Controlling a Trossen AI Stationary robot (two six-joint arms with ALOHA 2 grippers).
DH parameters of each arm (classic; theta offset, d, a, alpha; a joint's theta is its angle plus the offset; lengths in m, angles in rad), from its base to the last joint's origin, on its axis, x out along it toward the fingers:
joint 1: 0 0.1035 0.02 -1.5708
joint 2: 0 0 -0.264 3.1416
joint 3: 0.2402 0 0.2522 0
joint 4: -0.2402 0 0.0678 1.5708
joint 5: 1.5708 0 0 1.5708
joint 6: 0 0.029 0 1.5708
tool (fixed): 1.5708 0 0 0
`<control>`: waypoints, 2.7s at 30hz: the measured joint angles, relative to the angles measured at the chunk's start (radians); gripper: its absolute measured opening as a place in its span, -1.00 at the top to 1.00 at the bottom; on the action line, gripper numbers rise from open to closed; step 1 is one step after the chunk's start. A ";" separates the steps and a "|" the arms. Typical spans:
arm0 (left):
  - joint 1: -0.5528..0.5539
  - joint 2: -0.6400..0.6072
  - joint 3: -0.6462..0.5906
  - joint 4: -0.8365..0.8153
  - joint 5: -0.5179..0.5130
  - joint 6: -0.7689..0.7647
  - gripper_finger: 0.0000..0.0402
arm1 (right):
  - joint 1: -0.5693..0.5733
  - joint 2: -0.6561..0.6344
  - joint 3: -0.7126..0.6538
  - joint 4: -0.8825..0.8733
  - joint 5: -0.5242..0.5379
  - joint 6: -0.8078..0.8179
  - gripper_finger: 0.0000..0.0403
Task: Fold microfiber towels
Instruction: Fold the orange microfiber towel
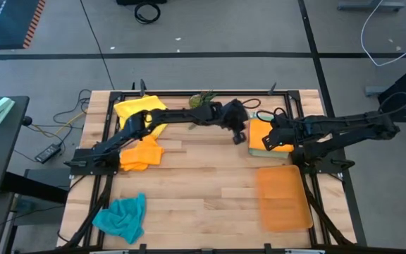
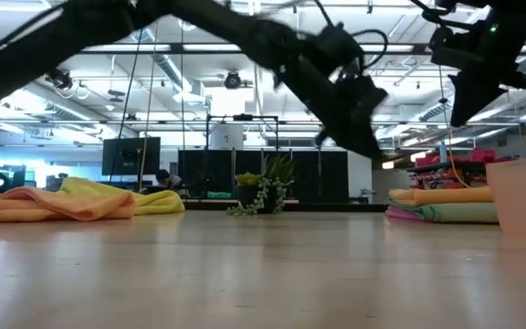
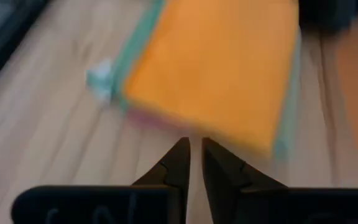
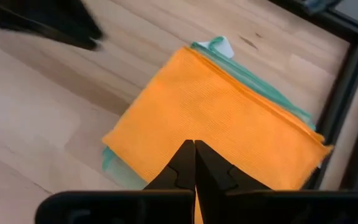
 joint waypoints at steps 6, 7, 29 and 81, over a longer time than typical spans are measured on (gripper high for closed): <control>-0.008 -0.170 0.000 -0.405 -0.009 0.050 0.72 | 0.030 0.000 0.000 0.082 0.017 -0.047 0.96; -0.010 -0.199 0.000 -0.458 -0.014 0.050 0.72 | 0.039 0.000 0.000 0.105 0.020 -0.055 0.96; -0.417 -0.606 -0.001 -1.138 -0.530 -0.265 0.79 | 0.259 0.250 -0.062 0.844 0.085 -0.326 0.95; -0.702 -1.231 -1.456 -0.359 -0.388 -0.321 -0.07 | 0.213 0.625 -0.063 1.349 0.028 -0.642 0.95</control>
